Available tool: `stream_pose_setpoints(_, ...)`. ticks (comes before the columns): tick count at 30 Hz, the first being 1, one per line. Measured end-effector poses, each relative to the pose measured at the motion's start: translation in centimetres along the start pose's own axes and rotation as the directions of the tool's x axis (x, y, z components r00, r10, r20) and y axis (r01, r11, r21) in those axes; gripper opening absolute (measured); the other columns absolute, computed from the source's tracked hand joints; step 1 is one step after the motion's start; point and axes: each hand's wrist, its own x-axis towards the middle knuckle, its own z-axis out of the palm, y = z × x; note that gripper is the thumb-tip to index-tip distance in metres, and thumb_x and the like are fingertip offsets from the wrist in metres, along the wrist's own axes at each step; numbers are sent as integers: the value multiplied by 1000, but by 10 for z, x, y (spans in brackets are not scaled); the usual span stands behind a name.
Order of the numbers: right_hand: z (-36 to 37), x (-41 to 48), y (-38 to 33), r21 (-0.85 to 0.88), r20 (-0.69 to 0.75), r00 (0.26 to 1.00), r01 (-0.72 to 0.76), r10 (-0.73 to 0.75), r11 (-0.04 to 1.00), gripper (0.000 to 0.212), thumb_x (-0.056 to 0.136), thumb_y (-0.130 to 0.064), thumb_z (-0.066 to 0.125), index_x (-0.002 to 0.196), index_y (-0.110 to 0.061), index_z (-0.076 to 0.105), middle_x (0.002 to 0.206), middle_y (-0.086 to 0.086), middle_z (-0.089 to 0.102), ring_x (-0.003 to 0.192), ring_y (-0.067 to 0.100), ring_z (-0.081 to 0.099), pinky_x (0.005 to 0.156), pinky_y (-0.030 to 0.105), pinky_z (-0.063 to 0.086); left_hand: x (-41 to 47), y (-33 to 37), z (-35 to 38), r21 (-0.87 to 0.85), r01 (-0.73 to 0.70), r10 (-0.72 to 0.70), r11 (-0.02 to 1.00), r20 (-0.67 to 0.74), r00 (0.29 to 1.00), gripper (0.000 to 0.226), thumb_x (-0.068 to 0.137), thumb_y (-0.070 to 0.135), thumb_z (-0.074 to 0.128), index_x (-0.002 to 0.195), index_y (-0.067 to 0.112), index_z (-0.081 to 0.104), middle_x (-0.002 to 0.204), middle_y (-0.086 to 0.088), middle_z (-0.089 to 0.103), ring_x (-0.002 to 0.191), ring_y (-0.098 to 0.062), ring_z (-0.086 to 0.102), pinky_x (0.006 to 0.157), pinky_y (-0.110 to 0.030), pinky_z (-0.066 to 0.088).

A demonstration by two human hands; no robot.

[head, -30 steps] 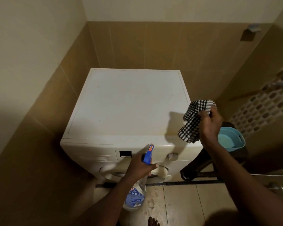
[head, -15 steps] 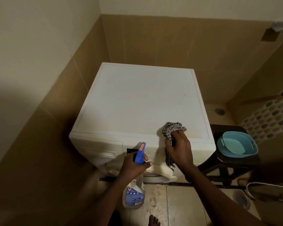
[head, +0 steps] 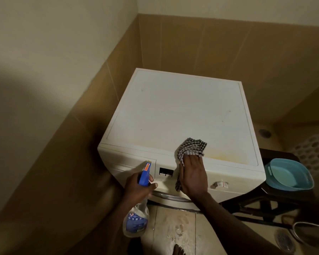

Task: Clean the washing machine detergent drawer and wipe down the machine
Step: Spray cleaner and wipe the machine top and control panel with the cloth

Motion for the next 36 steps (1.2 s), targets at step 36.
stream_pose_setpoints(36,-6,-2,-12,-78,107,982,165,-156,983,32,83,-23,49,112,-17,60,107,4,65,103,23,59,114,49,27,6,-3,-3,57,-51,49,997,33,998,23,77,10,82,86,14,61,72,-7,69,55,-18,69,62,-32,58)
